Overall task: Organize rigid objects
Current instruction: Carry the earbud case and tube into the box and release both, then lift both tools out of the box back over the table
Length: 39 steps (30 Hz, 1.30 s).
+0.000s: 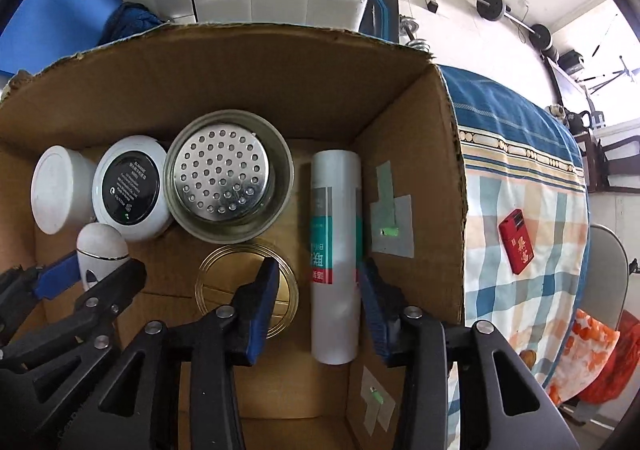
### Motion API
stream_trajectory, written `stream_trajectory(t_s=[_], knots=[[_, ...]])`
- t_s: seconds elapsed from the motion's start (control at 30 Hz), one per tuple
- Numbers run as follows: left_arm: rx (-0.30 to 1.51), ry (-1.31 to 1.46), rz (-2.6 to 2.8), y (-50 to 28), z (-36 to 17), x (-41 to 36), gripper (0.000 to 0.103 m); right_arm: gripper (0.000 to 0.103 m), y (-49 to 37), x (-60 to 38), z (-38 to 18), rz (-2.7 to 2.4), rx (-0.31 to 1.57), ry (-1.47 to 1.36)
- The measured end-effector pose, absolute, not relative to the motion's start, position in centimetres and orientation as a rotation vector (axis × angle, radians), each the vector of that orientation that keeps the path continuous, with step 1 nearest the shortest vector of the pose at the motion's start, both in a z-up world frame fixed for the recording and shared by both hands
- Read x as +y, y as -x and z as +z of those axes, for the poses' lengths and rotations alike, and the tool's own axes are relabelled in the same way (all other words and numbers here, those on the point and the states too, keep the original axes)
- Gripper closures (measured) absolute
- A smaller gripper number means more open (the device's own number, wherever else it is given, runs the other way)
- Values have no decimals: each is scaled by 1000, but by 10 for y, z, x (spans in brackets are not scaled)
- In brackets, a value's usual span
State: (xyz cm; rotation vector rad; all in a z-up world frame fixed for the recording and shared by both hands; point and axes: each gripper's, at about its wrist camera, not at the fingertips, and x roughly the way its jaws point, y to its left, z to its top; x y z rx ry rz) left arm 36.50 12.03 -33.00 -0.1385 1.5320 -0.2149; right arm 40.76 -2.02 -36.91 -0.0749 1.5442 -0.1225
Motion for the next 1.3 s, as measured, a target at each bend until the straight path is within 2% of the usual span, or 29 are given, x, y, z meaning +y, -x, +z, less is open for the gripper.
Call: stream_trajectory(t_s=[0.2, 0.27, 0.3, 0.4, 0.47, 0.6, 0.7, 0.77, 1.3], knots=[[1589, 203, -215, -371, -331, 133, 58, 46, -409, -22, -366, -120, 1564, 48], [1588, 201, -198, -370, -326, 138, 57, 35, -408, -26, -363, -108, 1560, 20], [1584, 196, -191, -369, -322, 140, 56, 34, -408, -27, -361, -97, 1561, 0], [1563, 193, -166, -366, -309, 150, 47, 30, -404, -34, -357, -70, 1572, -54], [1540, 198, -160, -362, -300, 157, 34, 25, -400, -37, -353, -54, 1571, -79], [1478, 186, -117, -350, -280, 174, 21, 17, -391, -36, -341, -23, 1559, -106], [1438, 178, -93, -337, -268, 188, 11, 1, -380, -32, -330, 12, 1548, -118], [1419, 171, -81, -327, -259, 194, 8, 0, -368, -30, -322, 41, 1535, -132], [1246, 70, -47, -261, -178, 157, 8, 0, -284, -19, -245, 129, 1413, -133]])
